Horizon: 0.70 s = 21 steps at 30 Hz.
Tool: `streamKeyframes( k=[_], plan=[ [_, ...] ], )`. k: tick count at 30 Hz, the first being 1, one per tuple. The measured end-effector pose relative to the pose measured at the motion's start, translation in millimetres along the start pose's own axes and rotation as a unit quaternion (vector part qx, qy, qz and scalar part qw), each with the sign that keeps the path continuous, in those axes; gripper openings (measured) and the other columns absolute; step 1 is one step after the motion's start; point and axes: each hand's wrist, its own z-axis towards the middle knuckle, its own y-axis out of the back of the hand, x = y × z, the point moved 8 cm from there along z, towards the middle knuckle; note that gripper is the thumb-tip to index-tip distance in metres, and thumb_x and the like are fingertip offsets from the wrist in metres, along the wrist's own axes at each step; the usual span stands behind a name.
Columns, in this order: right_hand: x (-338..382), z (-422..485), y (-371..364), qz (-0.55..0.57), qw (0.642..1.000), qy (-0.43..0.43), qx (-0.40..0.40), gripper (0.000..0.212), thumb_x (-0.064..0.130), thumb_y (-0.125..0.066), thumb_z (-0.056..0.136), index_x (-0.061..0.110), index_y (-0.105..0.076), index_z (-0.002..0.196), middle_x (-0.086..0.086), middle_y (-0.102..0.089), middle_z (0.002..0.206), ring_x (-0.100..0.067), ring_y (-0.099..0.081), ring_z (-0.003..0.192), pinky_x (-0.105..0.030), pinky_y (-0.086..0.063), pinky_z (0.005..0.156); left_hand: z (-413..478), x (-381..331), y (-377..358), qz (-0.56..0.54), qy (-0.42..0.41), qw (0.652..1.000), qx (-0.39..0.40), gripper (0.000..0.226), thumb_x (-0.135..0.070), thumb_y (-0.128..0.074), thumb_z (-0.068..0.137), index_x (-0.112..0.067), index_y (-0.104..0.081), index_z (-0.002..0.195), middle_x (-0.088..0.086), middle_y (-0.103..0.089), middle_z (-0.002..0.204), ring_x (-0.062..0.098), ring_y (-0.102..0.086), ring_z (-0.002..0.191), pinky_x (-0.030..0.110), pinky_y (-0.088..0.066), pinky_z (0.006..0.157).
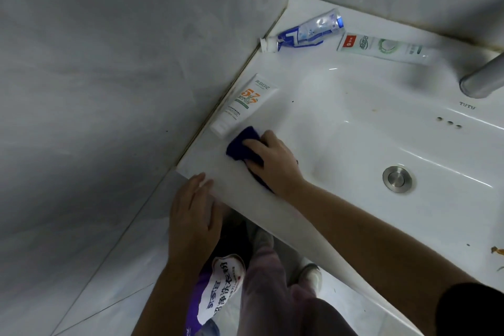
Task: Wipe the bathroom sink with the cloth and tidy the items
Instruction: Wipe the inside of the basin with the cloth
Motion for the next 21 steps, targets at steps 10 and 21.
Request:
streamKeyframes(
  k=[10,21],
  plan=[
    [-22.5,-7.6,-0.7,0.067,0.995,-0.066,-0.038,0.039,0.023,-0.065,0.077,0.007,-0.059,0.111,-0.016,-0.053,0.096,-0.031,-0.056,0.077,-0.031,-0.048,0.069,53.5,-61.4,4.8,-0.03,-0.139,0.99,-0.021,0.038,-0.021,-0.042,0.092,0.004,-0.056,0.116,0.019,-0.055,0.123,0.024,-0.047,0.117,0.035,-0.041,0.097],
    [-110.7,26.6,36.1,0.214,0.883,-0.345,-0.234,0.021,0.014,-0.054,0.089,0.016,-0.053,0.11,-0.006,-0.055,0.105,-0.01,-0.05,0.084,-0.014,-0.038,0.073,142.2,-103.5,-50.3,-0.031,-0.214,0.976,0.013,0.039,-0.02,-0.039,0.094,0.005,-0.055,0.118,0.021,-0.056,0.121,0.028,-0.05,0.117,0.039,-0.042,0.1]
  ],
)
